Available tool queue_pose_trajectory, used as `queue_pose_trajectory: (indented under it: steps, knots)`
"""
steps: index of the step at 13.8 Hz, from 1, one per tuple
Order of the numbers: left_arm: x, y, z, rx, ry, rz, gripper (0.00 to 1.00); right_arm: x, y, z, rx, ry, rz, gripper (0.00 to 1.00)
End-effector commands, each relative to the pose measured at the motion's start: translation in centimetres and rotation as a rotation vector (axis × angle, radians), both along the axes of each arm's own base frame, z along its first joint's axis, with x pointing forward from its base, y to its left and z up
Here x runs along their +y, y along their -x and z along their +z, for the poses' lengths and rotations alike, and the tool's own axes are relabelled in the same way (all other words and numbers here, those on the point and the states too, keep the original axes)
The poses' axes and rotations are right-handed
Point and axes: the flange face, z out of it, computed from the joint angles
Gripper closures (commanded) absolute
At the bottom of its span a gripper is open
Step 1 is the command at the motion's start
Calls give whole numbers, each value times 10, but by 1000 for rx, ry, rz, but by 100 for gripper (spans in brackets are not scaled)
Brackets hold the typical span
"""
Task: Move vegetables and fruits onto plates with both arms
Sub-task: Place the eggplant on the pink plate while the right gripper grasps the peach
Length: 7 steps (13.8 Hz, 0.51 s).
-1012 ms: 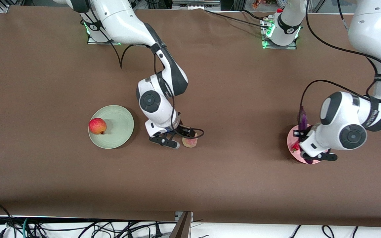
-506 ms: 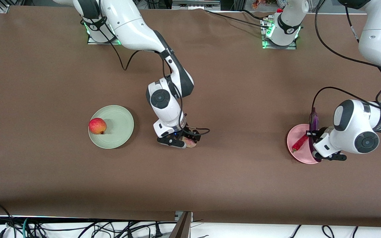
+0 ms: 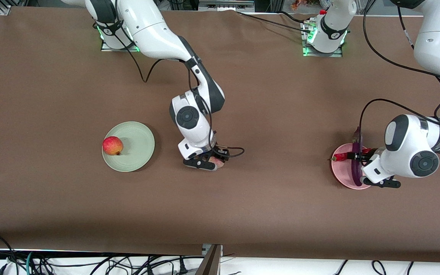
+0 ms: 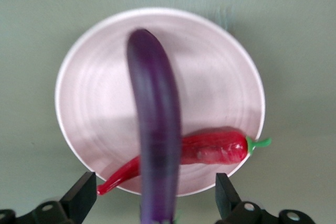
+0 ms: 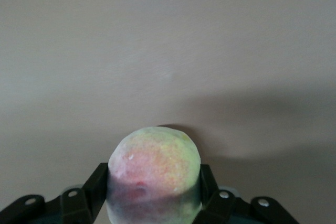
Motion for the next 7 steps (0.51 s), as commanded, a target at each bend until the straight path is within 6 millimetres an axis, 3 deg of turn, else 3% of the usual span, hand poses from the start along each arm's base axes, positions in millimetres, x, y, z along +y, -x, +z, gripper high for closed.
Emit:
queue_pose_trajectory:
  steps: [1,3,5,6,7]
  knots:
    - [-4,-7,66,-87,-33,-21,0,-67,-31,32,110,19,83,90]
    - [-21,-2,128,-147,-37,-30,0,-125,-53,66,153,12,200,90]
    - [-36,14,179,-145,-53,-37,0,-168,-56,67,209,46,317,90]
    - [-54,24,204,-147,-38,-43,0,-202,-56,72,239,69,335,90]
    - [-70,33,232,-161,-44,-60,0,-216,-55,86,235,62,382,89]
